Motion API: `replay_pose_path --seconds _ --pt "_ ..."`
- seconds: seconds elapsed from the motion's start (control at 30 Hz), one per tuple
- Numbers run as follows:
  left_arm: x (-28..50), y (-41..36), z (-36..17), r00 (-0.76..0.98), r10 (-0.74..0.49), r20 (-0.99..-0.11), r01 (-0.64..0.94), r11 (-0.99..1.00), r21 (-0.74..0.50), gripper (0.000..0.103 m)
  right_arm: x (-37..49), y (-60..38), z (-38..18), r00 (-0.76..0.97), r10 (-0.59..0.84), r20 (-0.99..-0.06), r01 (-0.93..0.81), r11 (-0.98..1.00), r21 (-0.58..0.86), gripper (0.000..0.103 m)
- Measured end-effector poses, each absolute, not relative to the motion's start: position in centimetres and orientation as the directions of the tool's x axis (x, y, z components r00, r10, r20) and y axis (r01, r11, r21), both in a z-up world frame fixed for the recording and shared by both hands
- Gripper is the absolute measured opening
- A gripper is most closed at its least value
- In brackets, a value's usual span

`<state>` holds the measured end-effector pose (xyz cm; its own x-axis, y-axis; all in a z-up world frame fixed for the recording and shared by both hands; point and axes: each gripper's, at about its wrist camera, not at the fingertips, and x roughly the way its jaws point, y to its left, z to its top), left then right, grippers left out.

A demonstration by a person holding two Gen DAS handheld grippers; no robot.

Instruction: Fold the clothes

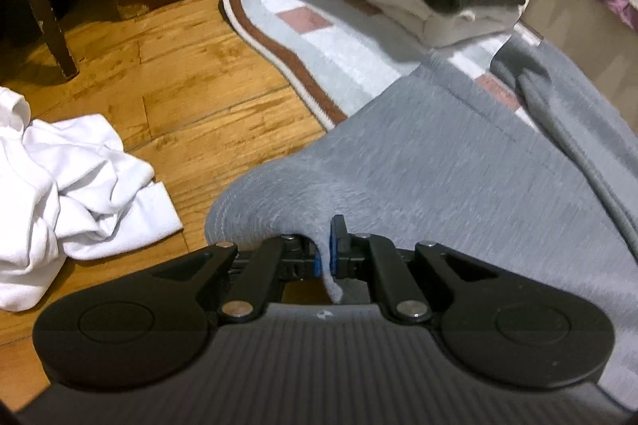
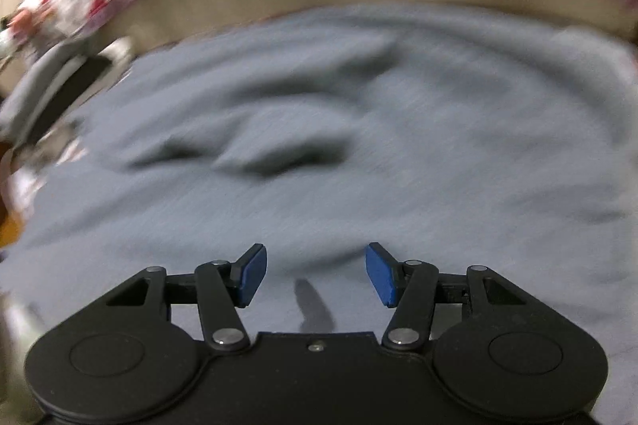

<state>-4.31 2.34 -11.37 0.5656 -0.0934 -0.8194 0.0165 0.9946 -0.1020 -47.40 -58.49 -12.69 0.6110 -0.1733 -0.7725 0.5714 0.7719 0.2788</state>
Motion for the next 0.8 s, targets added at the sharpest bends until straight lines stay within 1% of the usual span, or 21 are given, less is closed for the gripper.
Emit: replay_pose_path --seconds 0.03,0.1,0.13,0.17,0.2,0.23,0.27,0.3,0.37,0.4,0.43,0.47,0.53,0.57,0.63,0.73,0.77,0.8 --pt "-4.2 2.3 -11.5 0.554 -0.085 -0.828 0.013 0.996 -0.093 0.007 -47.8 -59.4 -12.3 0.602 -0.233 -0.764 0.600 0.763 0.241 0.061" --pt "-4.2 1.9 -10.5 0.549 -0.072 -0.833 -0.001 0.996 -0.087 0.011 -47.9 -61.6 -11.5 0.579 -0.287 -0.763 0.627 0.755 0.193 0.061" --pt "-4.3 1.7 -10.0 0.547 -0.066 -0.835 -0.008 0.996 -0.084 0.016 -47.9 -62.7 -11.0 0.568 -0.304 -0.764 0.633 0.755 0.170 0.061" --pt "-4.4 1.3 -9.0 0.567 -0.090 -0.819 0.009 0.995 -0.103 0.026 -47.8 -63.8 -10.5 0.559 -0.321 -0.765 0.638 0.756 0.149 0.061" --pt "-4.5 0.8 -8.1 0.587 -0.115 -0.801 0.027 0.992 -0.122 0.033 -47.3 -64.3 -9.8 0.573 -0.310 -0.759 0.618 0.771 0.151 0.061" --pt "-4.7 0.1 -6.8 0.616 -0.142 -0.775 0.056 0.989 -0.137 0.042 -46.9 -64.8 -9.2 0.587 -0.298 -0.752 0.598 0.787 0.154 0.061" --pt "-4.9 -0.8 -5.5 0.644 -0.168 -0.747 0.091 0.986 -0.143 0.047 -46.3 -65.0 -8.6 0.610 -0.274 -0.743 0.570 0.803 0.172 0.061" --pt "-5.1 -1.8 -4.4 0.664 -0.185 -0.724 0.129 0.983 -0.134 0.048 -45.8 -65.2 -8.1 0.632 -0.250 -0.734 0.543 0.818 0.188 0.061" --pt "-5.3 -3.6 -2.5 0.700 -0.215 -0.681 0.187 0.976 -0.115 0.050 -44.5 -65.8 -7.3 0.648 -0.260 -0.716 0.514 0.843 0.158 0.061" --pt "-5.3 -4.5 -1.8 0.716 -0.226 -0.660 0.209 0.972 -0.106 0.053 -43.7 -66.2 -7.2 0.639 -0.292 -0.711 0.518 0.847 0.118 0.061" --pt "-5.3 -5.3 -1.0 0.732 -0.237 -0.639 0.230 0.968 -0.097 0.061 -43.0 -66.7 -7.1 0.630 -0.324 -0.706 0.522 0.850 0.076 0.061" --pt "-5.3 -6.2 -0.2 0.746 -0.249 -0.617 0.250 0.964 -0.087 0.065 -42.1 -67.3 -7.1 0.612 -0.351 -0.708 0.521 0.853 0.028 0.061" --pt "-3.3 -8.5 -1.3 0.661 -0.349 -0.664 0.316 0.932 -0.175 0.065 -40.3 -68.4 -7.3 0.577 -0.404 -0.709 0.515 0.854 -0.068 0.061" --pt "-2.3 -9.7 -1.8 0.614 -0.397 -0.682 0.345 0.912 -0.220 0.065 -39.3 -69.1 -7.5 0.581 -0.391 -0.714 0.497 0.865 -0.070 0.061" --pt "-0.1 -13.9 -4.2 0.495 -0.467 -0.733 0.452 0.858 -0.243 0.065 -37.2 -70.5 -8.0 0.587 -0.364 -0.723 0.459 0.885 -0.072 0.061" --pt "4.2 -19.5 -8.7 0.388 -0.516 -0.764 0.450 0.829 -0.332 0.065 -34.0 -72.6 -8.8 0.594 -0.323 -0.737 0.402 0.913 -0.076 0.061" --pt "5.6 -21.4 -10.2 0.351 -0.532 -0.771 0.447 0.818 -0.361 0.063 -33.0 -73.3 -9.0 0.596 -0.309 -0.741 0.382 0.921 -0.077 0.061" --pt "6.6 -23.0 -11.2 0.351 -0.538 -0.766 0.424 0.821 -0.383 0.063 -31.9 -74.0 -9.3 0.597 -0.295 -0.746 0.364 0.928 -0.076 0.061"
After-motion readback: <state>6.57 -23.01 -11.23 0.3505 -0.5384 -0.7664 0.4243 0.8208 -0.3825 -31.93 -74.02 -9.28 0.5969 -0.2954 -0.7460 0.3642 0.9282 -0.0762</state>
